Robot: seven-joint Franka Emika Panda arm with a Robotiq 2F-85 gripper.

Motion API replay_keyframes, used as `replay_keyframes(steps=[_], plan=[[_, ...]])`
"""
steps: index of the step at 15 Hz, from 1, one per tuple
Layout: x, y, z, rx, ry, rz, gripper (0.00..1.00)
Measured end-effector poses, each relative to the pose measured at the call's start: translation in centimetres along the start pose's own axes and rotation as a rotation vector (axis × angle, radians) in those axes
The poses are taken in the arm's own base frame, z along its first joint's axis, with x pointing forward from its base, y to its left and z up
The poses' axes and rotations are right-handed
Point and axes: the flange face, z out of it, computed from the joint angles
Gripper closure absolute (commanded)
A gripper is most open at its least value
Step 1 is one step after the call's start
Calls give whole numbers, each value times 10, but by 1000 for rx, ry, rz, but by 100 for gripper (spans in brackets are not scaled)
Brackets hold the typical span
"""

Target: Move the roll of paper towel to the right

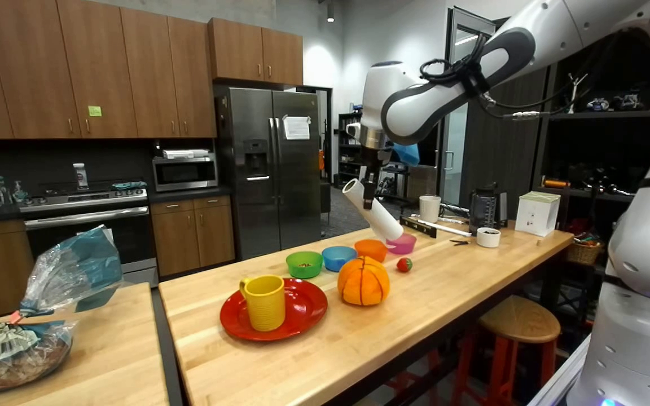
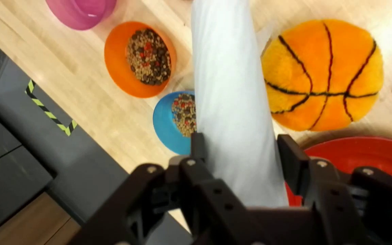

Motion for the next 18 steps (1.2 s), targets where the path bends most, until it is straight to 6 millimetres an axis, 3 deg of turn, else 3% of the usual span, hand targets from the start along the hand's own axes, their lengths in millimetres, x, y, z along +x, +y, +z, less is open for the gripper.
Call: replay_keyframes(steps=[5,10,18], plan=[[-22,16,16,-22,-150,-11,70],[-34,54,32,11,-297,80,70],[-37,117,69,95,-514,291,70]])
